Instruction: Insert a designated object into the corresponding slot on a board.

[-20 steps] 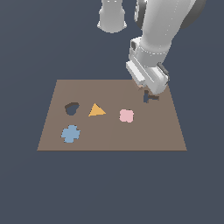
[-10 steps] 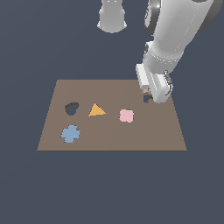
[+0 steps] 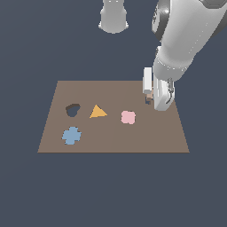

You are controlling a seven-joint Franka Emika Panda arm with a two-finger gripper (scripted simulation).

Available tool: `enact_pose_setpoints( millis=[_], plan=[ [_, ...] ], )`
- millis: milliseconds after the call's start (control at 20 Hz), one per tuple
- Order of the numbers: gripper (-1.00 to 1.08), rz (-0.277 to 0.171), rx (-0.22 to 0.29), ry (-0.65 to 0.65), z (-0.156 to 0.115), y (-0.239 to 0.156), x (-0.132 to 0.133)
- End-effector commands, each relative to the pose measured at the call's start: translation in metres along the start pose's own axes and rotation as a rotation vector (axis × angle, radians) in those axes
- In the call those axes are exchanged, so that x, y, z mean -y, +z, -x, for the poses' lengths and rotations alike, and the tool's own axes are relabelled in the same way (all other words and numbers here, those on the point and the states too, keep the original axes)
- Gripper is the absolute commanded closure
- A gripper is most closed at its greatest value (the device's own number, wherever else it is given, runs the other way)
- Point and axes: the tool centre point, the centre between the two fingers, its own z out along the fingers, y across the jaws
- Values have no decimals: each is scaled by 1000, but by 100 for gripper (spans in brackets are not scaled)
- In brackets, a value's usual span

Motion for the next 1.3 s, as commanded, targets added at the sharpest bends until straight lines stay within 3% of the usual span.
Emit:
enact_pose_setpoints(
  millis=[0,1100,1150,1250],
  plan=[
    [108,0,0,37,2,0,5],
    [108,1,0,77,2,10,10],
    [-92,1,0,77,2,10,10],
    [-92,1,0,77,2,10,10]
  ],
)
